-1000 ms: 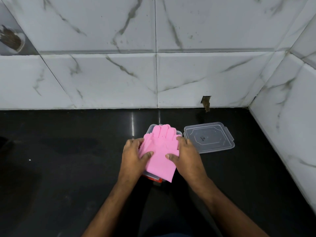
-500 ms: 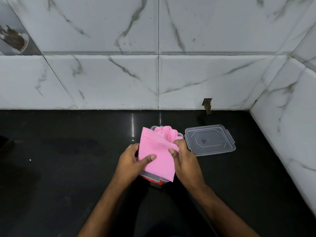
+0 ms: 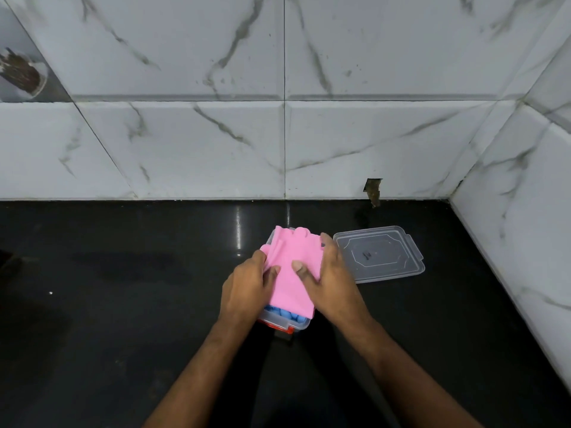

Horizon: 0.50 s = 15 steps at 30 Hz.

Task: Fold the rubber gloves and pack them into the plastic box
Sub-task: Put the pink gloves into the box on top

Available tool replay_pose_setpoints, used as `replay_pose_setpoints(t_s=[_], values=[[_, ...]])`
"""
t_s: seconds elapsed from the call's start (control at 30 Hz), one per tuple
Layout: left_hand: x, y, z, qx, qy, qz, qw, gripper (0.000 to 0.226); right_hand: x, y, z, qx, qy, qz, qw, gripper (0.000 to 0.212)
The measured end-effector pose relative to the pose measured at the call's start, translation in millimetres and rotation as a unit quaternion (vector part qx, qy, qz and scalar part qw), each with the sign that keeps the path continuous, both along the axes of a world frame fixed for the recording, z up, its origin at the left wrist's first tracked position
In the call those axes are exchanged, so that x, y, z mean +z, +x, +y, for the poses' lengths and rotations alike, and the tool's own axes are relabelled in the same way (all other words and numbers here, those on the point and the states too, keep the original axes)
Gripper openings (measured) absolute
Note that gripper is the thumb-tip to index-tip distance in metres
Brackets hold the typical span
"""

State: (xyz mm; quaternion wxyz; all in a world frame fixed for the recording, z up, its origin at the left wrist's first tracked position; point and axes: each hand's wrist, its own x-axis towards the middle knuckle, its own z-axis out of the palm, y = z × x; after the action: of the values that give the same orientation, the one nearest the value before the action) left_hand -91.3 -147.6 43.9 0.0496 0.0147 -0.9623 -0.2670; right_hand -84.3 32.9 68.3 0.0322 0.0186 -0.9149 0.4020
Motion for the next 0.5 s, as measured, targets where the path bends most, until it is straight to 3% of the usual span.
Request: replay_pose_setpoints(t_s=[0.1,0.27,0.37,0.5], values=[[-4,-1,3,0.004,-0.014,0.013,1.0,0.023,-9,20,-3,0.05,0.054,-0.002,0.997,0.099],[-3,-3,8,0.022,-0.031,0.01,0.999,0.022,-9,38,-5,0.033,-0.004,0.014,0.999,0.091],[-2,-2,9,0.034,-0.018,0.019,0.999,0.025,-14,50,-6,0.056,0.019,0.021,0.998,0.092],[-2,-4,5,0.032,-0.013,0.008,0.999,0.025,-20,48,-2,0.004,-0.009,0.005,1.0,0.073]])
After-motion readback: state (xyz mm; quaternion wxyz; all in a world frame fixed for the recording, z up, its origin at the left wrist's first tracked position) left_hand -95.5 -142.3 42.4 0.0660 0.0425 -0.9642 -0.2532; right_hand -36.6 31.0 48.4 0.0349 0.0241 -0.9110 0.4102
